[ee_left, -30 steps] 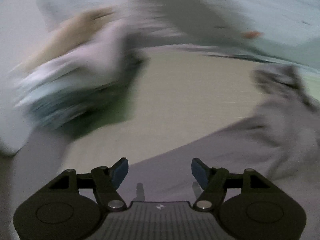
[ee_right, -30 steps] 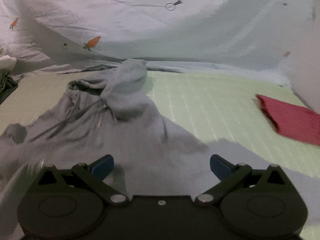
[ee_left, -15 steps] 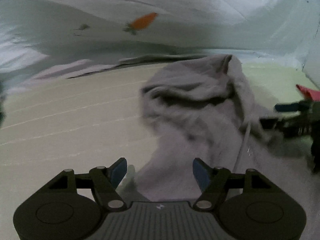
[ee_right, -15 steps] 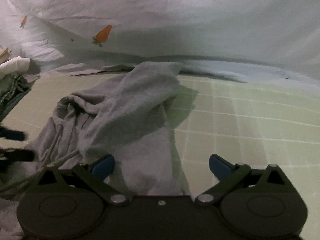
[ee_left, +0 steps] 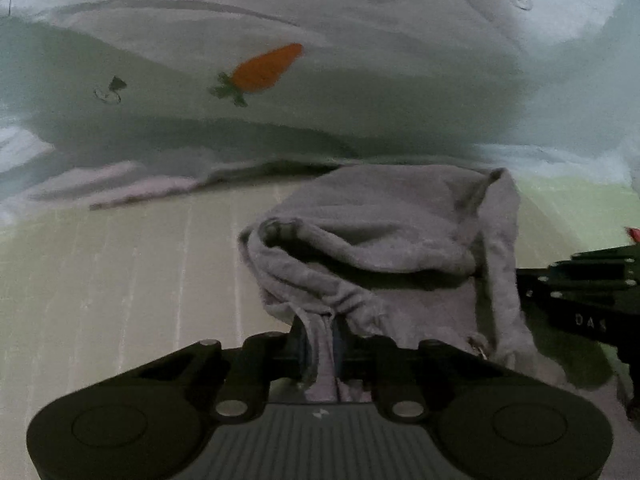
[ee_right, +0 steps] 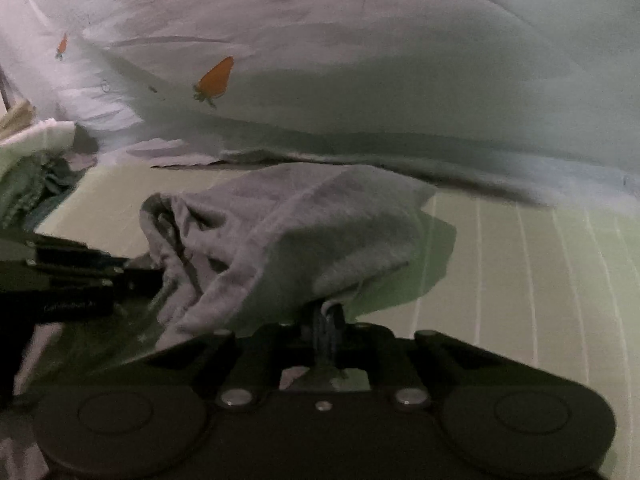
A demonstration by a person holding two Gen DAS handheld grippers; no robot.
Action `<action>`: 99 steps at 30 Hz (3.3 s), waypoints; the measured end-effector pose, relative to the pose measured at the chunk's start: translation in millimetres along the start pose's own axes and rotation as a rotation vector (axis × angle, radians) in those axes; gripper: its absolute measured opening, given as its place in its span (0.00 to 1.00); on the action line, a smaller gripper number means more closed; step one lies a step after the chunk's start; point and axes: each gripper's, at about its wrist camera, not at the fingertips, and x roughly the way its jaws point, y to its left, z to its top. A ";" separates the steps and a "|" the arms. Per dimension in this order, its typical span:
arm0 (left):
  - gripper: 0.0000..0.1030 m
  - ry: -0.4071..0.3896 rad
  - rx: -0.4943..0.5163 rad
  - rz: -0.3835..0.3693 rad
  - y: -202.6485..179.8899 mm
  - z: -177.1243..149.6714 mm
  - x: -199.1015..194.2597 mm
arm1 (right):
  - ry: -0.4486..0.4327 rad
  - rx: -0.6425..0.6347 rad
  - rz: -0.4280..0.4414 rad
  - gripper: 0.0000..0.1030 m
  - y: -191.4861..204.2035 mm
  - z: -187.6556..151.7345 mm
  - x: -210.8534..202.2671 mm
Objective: Fold clothes
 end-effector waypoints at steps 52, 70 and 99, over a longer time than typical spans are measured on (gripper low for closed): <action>0.07 0.180 -0.336 0.099 40.8 -257.5 -307.8 | 0.101 0.226 -0.084 0.06 100.7 -235.5 -288.8; 0.65 0.330 -0.370 0.223 -7.3 -285.3 -358.5 | 0.162 0.165 -0.215 0.69 77.6 -237.8 -345.0; 0.91 0.318 -0.346 0.356 150.2 -209.1 -277.3 | 0.064 0.269 -0.044 0.78 159.6 -63.6 -158.7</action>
